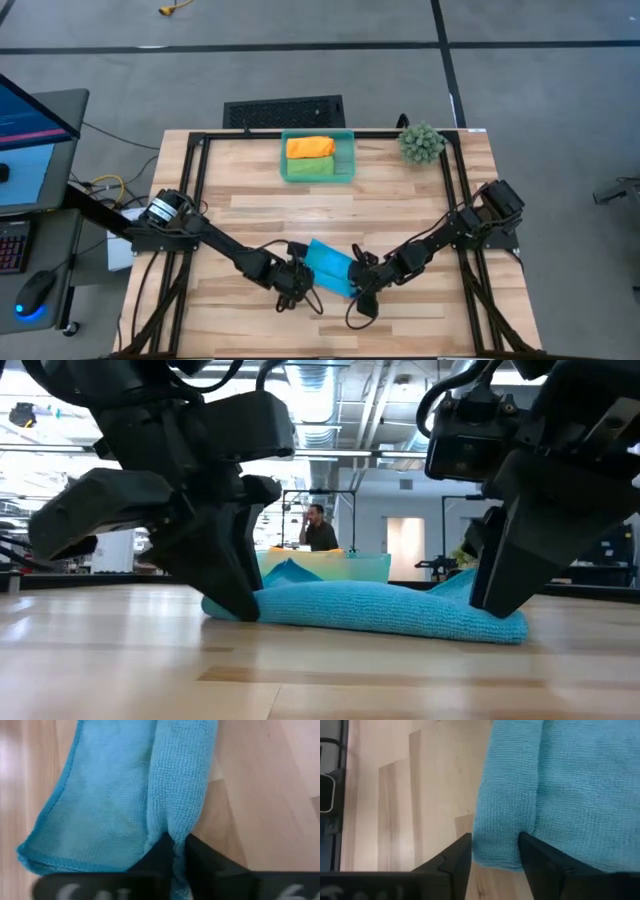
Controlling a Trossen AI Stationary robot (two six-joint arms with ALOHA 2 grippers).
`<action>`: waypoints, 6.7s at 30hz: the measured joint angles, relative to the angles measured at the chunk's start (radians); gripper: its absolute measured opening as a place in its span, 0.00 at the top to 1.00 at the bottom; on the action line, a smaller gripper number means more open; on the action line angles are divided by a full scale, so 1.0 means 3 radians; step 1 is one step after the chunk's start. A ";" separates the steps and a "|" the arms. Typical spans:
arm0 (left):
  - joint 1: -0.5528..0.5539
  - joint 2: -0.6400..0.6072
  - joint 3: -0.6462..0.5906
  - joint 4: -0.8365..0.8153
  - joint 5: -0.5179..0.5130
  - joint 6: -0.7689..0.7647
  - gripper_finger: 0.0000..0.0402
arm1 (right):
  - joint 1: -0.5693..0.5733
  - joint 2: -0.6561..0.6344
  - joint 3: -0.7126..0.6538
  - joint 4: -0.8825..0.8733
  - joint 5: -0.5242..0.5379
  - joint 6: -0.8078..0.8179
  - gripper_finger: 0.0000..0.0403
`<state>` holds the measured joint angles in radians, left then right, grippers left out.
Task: Roll microfiber towels into tight, uniform cylinder then place into a basket
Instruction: Roll the blue microfiber cloth
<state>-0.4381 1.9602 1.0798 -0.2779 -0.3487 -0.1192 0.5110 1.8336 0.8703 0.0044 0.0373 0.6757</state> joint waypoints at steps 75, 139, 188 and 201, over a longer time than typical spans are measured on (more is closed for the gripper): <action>0.0503 -0.0126 0.0009 -0.0093 0.2465 -0.1591 0.98 | 0.0274 0.0234 0.0036 0.0601 0.0455 -0.2183 0.41; 0.0485 -0.0182 0.0013 -0.0300 0.2519 -0.0931 0.71 | 0.0013 0.0398 0.0295 0.0092 0.0564 -0.0681 0.97; -0.0886 -0.0427 -0.0440 0.0510 -0.0602 0.0467 0.66 | 0.0042 0.0322 0.0282 0.0791 -0.0474 0.1239 0.97; -0.0791 -0.0226 -0.0439 0.0590 -0.0340 0.0536 0.68 | 0.0041 0.0327 0.0285 0.0791 -0.0521 0.1237 0.96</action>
<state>-0.6754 1.8925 0.9482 -0.1009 -0.4507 0.0417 0.5232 1.9316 0.9558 0.2418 -0.1190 1.0467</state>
